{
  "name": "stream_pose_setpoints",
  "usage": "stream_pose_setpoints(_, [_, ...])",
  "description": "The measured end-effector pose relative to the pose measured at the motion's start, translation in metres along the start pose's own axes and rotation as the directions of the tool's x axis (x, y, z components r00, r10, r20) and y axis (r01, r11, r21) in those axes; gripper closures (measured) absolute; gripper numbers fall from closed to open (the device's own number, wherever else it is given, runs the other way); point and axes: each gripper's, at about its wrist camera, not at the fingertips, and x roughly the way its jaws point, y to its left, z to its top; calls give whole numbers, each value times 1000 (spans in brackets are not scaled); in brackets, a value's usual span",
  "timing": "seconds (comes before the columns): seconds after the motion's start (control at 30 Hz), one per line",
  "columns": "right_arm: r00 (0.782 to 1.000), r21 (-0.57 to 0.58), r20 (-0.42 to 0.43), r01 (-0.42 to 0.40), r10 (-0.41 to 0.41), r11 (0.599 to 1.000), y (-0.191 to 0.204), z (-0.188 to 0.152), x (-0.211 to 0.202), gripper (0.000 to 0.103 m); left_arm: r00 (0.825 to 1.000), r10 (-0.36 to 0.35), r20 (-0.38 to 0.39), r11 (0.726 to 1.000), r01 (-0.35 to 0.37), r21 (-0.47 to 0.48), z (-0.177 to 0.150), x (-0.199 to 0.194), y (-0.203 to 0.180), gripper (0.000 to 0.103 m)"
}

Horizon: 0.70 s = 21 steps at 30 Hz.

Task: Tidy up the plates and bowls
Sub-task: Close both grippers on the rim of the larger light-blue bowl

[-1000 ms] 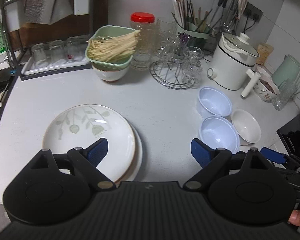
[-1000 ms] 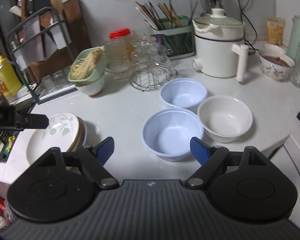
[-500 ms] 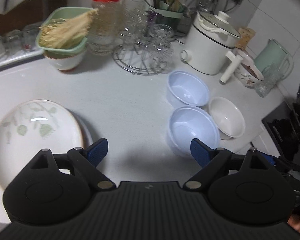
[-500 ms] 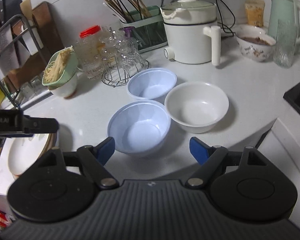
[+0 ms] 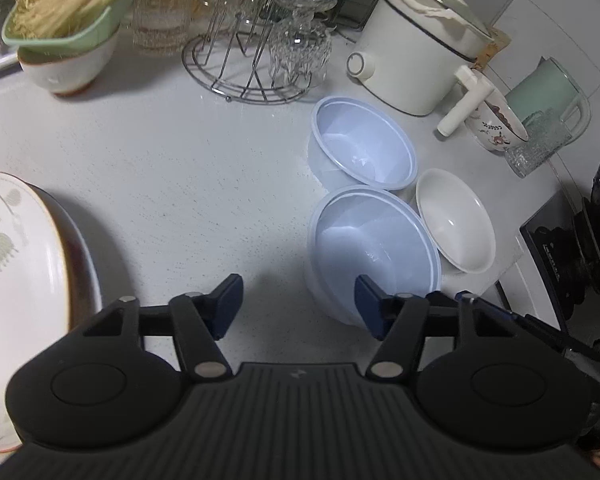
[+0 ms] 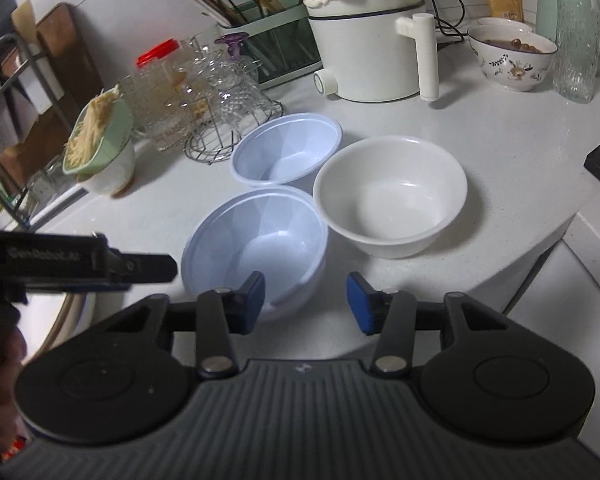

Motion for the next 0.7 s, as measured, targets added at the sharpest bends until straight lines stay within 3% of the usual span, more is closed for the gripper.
stream_pose_setpoints(0.17, [1000, 37, 2, 15, -15, 999, -3, 3, 12, 72, 1000, -4, -15, 1000, 4, -9, 9, 13, -4, 52])
stream_pose_setpoints(0.23, [1000, 46, 0, 16, -16, 999, -2, 2, 15, 76, 1000, -5, -22, 1000, 5, 4, 11, 16, -8, 65])
stream_pose_setpoints(0.3, [1000, 56, -3, 4, -4, 998, -1, 1, 18, 82, 1000, 6, -12, 1000, -5, 23, 11, 14, -13, 70])
stream_pose_setpoints(0.43, [1000, 65, -4, -10, 11, 998, 2, 2, 21, 84, 1000, 25, -7, 999, -25, 20, 13, 12, -14, 80])
stream_pose_setpoints(0.7, [998, 41, -9, -67, 67, 997, 8, 5, 18, 84, 999, 45, 17, 998, -44, -41, 7, -9, 0, 85])
